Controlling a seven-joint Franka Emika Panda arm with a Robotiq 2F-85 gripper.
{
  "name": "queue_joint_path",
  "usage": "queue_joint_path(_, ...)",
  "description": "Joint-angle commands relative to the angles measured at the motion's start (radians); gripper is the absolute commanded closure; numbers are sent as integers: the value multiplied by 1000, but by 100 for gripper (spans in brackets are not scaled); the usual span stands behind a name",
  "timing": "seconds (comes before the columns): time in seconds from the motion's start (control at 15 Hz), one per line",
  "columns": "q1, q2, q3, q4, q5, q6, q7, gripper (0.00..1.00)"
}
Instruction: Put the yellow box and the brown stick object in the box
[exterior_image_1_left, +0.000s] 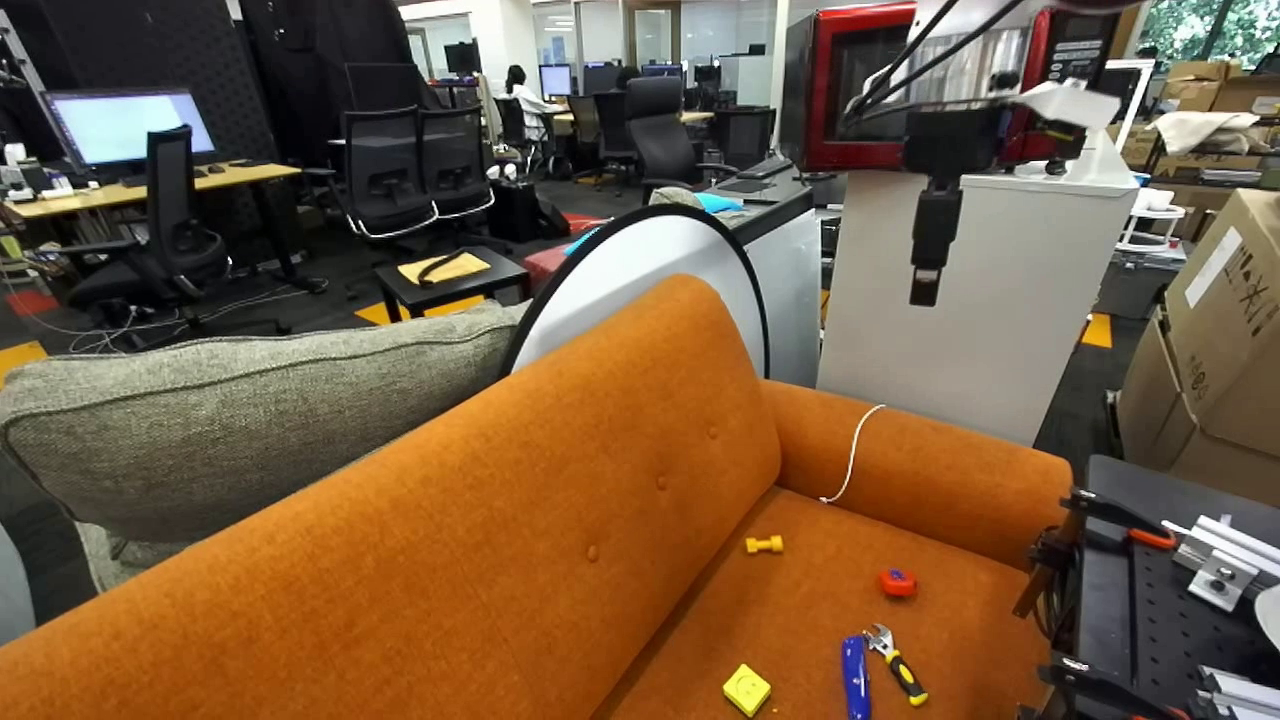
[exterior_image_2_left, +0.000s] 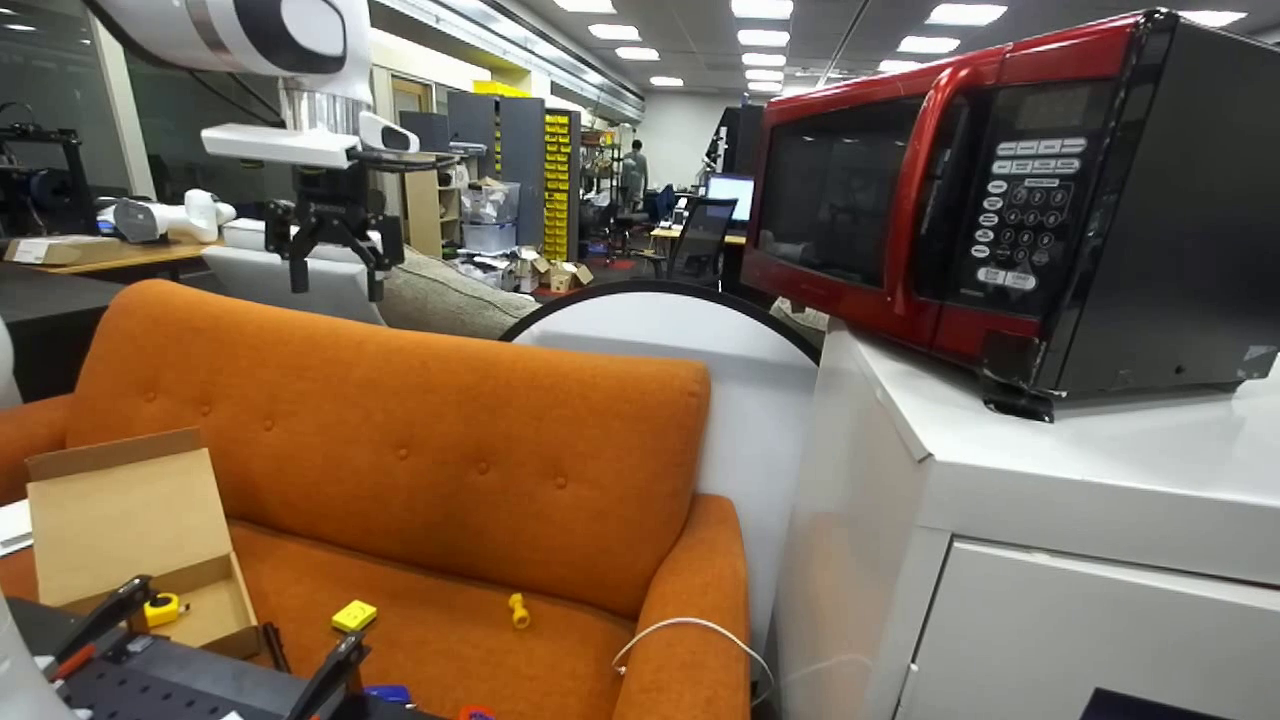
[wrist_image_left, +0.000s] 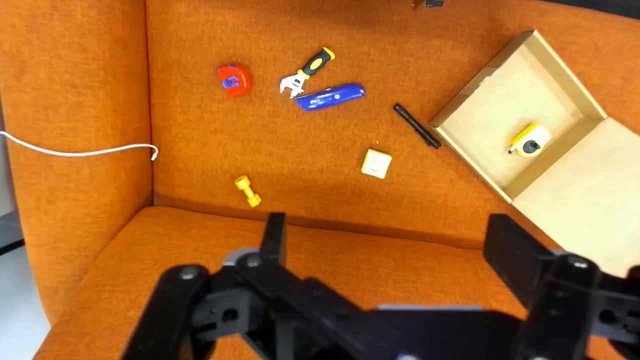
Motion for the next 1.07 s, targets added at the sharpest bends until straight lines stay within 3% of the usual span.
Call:
queue_joint_path(0.0, -1, 124, 37, 22, -36, 78, 33, 0)
queue_joint_path(0.67, 1, 154, 41, 20, -35, 97, 43, 0)
queue_joint_path(0.8, -5, 190, 39, 22, -39, 121, 62, 0)
queue_joint_path(1.0, 11, 306, 39, 35, 1, 199, -30, 0)
